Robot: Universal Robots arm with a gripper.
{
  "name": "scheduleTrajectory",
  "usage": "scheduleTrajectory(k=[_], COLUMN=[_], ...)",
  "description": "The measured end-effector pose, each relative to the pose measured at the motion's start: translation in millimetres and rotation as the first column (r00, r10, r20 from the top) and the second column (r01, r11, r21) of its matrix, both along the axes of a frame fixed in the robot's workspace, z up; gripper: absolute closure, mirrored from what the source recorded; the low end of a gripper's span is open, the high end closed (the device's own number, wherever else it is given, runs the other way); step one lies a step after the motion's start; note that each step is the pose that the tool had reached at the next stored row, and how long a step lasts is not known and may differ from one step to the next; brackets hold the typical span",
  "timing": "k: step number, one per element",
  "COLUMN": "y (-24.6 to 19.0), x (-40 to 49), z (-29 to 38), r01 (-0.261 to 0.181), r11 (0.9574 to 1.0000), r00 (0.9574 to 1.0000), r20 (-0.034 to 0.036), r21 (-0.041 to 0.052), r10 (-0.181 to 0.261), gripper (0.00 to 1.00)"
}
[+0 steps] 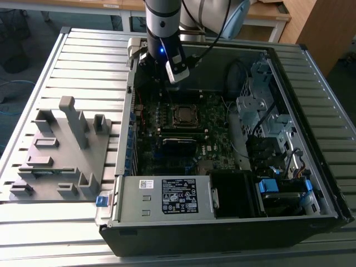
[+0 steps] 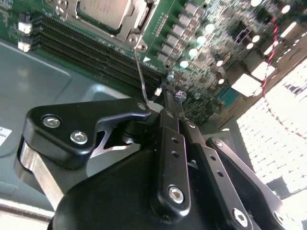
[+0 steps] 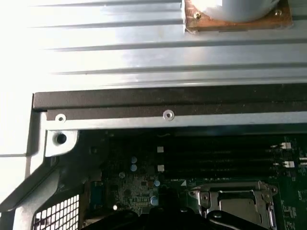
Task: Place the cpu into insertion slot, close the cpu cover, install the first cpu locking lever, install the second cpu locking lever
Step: 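Install the first cpu locking lever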
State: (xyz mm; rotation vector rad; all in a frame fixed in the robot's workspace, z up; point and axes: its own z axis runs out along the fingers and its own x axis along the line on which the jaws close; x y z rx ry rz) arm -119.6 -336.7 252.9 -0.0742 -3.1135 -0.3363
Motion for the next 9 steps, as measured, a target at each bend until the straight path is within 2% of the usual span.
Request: scheduleTrajectory(k=[3, 4, 9], y=[-0.3, -0.3, -0.3], x=[0.0, 0.0, 0.0], z=[-0.4, -0.6, -0.6], r01=[0.000, 0.000, 0.000], r11=[0.9997, 0.9996, 0.9996], r00=[1.0000, 1.0000, 1.0000], r20=[0.0000, 0.0001, 0.0000], r21=[0.0236, 0.0277, 0.0289], r10=[0.000, 0.000, 0.000], gripper=[0.90, 0.90, 0.90])
